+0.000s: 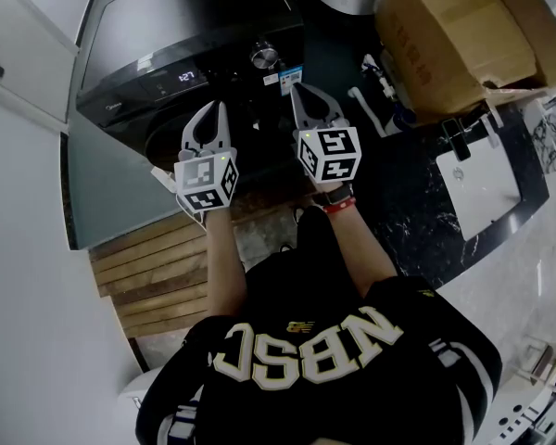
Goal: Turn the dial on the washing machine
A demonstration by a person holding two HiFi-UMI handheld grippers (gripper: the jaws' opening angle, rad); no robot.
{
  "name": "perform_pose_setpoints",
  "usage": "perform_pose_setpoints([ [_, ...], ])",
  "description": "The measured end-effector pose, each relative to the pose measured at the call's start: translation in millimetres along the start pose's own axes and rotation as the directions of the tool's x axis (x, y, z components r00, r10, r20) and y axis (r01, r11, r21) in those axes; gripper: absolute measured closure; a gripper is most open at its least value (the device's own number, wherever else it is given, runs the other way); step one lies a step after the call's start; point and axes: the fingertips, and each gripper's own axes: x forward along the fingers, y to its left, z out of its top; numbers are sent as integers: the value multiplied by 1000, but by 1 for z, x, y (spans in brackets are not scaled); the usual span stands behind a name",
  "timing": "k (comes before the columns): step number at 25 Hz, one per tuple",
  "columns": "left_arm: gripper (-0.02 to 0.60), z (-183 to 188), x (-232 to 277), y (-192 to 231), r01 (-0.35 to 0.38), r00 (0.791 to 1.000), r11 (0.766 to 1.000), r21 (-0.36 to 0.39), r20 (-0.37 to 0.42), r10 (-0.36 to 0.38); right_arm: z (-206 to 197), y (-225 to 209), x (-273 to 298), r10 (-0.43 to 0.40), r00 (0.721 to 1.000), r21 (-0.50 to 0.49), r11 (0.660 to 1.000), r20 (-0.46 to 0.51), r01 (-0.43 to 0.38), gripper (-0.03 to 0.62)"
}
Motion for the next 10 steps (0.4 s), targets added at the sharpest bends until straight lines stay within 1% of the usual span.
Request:
perform_pose_setpoints([
  [5, 568, -3, 6, 0, -1, 1000, 1000, -5, -1, 1, -1, 0, 9, 20, 1000, -2, 1000, 1, -20, 586],
  [10, 568, -9, 15, 2, 3, 1000, 1000, -8, -14, -3, 0, -9, 25, 8, 1000, -50, 999, -11, -9, 586],
])
